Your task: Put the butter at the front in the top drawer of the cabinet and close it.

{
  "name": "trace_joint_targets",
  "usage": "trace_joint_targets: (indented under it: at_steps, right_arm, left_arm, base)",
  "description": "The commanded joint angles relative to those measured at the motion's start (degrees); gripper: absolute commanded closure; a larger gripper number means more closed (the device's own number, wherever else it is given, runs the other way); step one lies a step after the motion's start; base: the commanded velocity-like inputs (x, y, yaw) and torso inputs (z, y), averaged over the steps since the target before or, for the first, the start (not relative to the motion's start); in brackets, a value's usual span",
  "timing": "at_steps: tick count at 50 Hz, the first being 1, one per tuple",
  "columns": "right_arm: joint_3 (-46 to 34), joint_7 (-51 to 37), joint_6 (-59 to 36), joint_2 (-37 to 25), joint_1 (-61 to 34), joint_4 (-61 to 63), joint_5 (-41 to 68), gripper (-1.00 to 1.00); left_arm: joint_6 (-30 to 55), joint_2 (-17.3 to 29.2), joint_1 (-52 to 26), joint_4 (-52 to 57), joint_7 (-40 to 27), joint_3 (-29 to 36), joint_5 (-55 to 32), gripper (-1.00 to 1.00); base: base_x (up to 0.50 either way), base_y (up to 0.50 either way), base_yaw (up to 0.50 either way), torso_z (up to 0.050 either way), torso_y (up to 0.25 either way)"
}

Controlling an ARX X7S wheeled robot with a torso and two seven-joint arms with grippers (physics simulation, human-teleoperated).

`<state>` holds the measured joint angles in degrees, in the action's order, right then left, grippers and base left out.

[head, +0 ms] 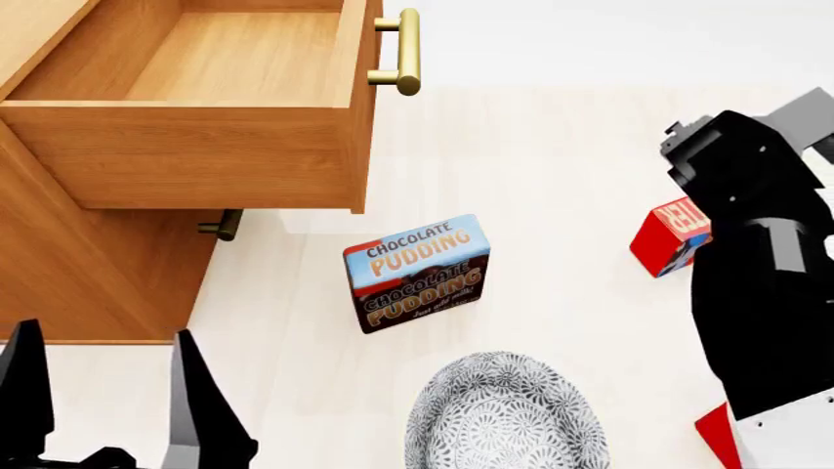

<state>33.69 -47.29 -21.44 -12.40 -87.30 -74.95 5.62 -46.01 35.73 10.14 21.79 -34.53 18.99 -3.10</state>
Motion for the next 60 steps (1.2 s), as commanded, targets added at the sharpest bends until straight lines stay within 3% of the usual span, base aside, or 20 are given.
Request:
trace_joint_targets:
  at_steps: [1,21,60]
  right_arm:
    - [3.87,0.63,-0.24,0.13,0.11,-0.02,-3.17,-1.00]
    - [8.24,0.51,-0.76,0.27,0.85,-0.03,-4.84,-1.00]
    - [9.16,2.47,-2.79,1.02,2.38,-0.04,-5.53,-1.00]
  left_arm:
    - [0.70,0.02,-0.07,0.54,0.09,0.09,0.10,-1.00]
    - [0.20,-0.07,0.66,-0.19,-0.39,-0.53,0.44,-1.00]
    - [-1.27,-0.42,0.13,-2.73,-0.14,-0.20,-0.34,-1.00]
  base:
    - [0.00,0.00,0.00,0.000,0.000]
    - [0.00,0.00,0.00,0.000,0.000]
    - [0.00,0.00,0.00,0.000,0.000]
